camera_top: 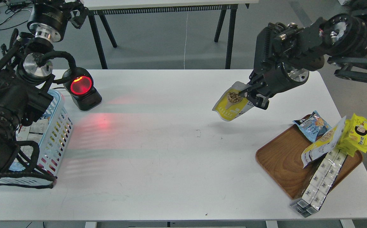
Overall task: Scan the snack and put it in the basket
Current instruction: 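Carry the yellow pouch toward the table center with the right gripper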
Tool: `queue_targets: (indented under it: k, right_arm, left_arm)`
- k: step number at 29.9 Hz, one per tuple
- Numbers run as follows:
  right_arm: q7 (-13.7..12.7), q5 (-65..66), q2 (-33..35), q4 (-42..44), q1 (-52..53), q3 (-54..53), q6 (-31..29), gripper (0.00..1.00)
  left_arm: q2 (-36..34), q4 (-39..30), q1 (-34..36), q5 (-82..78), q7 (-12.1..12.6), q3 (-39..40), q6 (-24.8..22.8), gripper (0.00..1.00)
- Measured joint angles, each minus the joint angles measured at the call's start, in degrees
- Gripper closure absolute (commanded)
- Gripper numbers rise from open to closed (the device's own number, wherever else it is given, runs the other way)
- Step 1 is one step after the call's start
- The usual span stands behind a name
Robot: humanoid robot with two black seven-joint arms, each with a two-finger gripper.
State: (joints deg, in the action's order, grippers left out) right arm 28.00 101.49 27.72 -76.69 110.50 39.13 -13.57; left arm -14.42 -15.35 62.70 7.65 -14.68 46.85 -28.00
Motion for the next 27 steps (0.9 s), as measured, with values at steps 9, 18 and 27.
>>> queue_targets:
  k: [9,18,27]
  right_arm:
    - [0.00,-4.91,-9.63,4.41,-0.88,-1.93,0.21,1.00]
    - [0.00,-6.21,-18.35,9.50,-4.21,-3.42,0.23,1.00]
    - [0.00,-6.34,-24.93,15.65,-8.06,-3.45,0.33,1.00]
  left_arm:
    - [-0.02,0.06,-0.04,0.00,0.01,-0.03,0.00,0.00]
    - [-0.38,0.15,-0.19,0.00,0.01,-0.16,0.00,0.00]
    - [-0.19,0.05,-0.19,0.00,0.01,-0.29,0.00,0.00]
